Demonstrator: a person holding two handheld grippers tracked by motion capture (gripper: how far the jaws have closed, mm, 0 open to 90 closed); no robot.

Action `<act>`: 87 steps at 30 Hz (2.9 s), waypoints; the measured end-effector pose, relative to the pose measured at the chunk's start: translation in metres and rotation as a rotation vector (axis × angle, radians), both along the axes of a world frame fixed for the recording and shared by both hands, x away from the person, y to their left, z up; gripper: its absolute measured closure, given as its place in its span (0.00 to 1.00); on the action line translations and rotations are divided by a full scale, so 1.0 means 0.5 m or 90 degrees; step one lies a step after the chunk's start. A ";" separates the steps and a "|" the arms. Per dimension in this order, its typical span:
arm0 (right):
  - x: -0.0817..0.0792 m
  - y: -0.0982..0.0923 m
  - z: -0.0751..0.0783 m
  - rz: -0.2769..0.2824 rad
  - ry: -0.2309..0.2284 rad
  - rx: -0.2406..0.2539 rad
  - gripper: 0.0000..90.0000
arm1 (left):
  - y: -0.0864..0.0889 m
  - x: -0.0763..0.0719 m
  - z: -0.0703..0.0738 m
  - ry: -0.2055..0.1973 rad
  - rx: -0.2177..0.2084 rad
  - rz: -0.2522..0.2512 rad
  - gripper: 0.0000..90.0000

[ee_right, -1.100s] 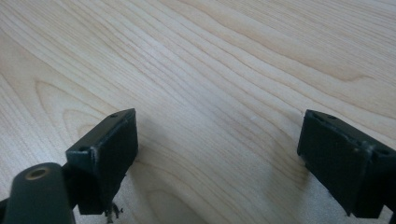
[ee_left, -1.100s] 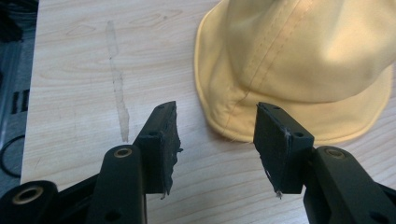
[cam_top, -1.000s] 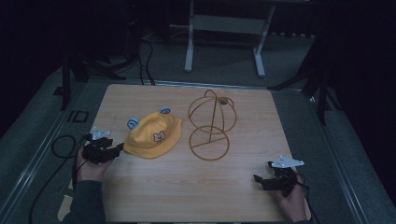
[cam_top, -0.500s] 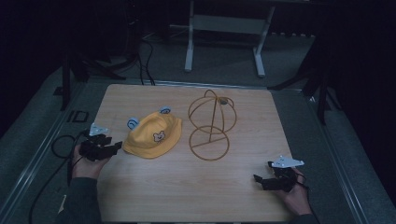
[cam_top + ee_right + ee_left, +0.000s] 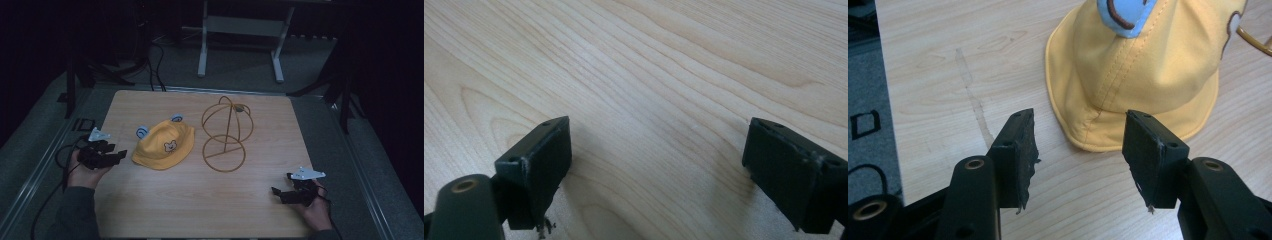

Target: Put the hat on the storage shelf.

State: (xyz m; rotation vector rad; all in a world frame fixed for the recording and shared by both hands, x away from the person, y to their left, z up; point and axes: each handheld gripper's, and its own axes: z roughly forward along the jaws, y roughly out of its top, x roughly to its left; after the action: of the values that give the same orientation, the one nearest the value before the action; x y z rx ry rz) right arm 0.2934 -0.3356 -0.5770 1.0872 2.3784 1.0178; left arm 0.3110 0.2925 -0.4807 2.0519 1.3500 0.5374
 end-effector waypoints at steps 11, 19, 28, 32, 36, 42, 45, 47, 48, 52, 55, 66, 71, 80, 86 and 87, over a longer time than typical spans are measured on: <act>0.000 0.000 0.000 0.000 0.000 0.000 0.14 | 0.008 0.003 0.042 -0.001 0.029 -0.051 0.50; 0.000 0.000 0.000 -0.001 0.000 0.000 0.14 | -0.011 0.022 0.061 0.009 0.061 -0.093 0.50; 0.000 -0.001 0.000 -0.002 -0.001 0.000 0.15 | -0.030 0.044 0.090 0.003 0.079 -0.137 0.51; 0.000 -0.001 0.000 -0.003 -0.002 0.000 0.15 | -0.042 0.055 0.111 -0.002 0.087 -0.162 0.52; 0.000 -0.001 0.000 -0.003 -0.001 0.000 0.15 | -0.047 0.066 0.124 -0.001 0.085 -0.176 0.52; 0.000 -0.001 0.000 -0.003 -0.001 0.000 0.15 | -0.061 0.086 0.134 0.012 0.101 -0.201 0.52; 0.000 -0.001 0.000 -0.003 -0.001 0.000 0.15 | -0.065 0.097 0.137 0.015 0.107 -0.206 0.52; 0.000 -0.001 0.000 -0.003 -0.001 0.000 0.15 | -0.068 0.106 0.141 0.019 0.104 -0.217 0.52; 0.000 -0.001 0.000 -0.003 -0.001 0.000 0.15 | -0.068 0.106 0.141 0.019 0.104 -0.217 0.52; 0.000 -0.001 0.000 -0.002 -0.001 0.000 0.15 | -0.071 0.115 0.144 0.008 0.106 -0.222 0.52; 0.000 -0.001 0.000 -0.001 -0.001 0.001 0.15 | -0.072 0.118 0.145 0.008 0.105 -0.226 0.52; 0.000 -0.002 0.000 -0.002 -0.001 0.001 0.16 | -0.064 0.142 0.157 0.024 0.112 -0.227 0.52; 0.000 -0.002 0.000 -0.003 -0.001 0.001 0.16 | -0.064 0.150 0.160 0.028 0.106 -0.232 0.55; 0.000 -0.002 0.000 -0.003 -0.001 0.001 0.16 | -0.080 0.164 0.166 0.036 0.105 -0.260 0.59; 0.000 -0.002 0.000 -0.003 -0.001 0.001 0.16 | -0.093 0.176 0.171 0.040 0.110 -0.270 0.63; 0.000 -0.002 0.000 -0.003 -0.001 0.001 0.16 | -0.096 0.179 0.171 0.041 0.112 -0.274 0.63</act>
State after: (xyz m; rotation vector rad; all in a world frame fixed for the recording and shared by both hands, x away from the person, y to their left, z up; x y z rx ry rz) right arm 0.2934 -0.3365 -0.5767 1.0915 2.3728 1.0188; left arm 0.4003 0.2446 -0.3950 2.4303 0.8770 0.4109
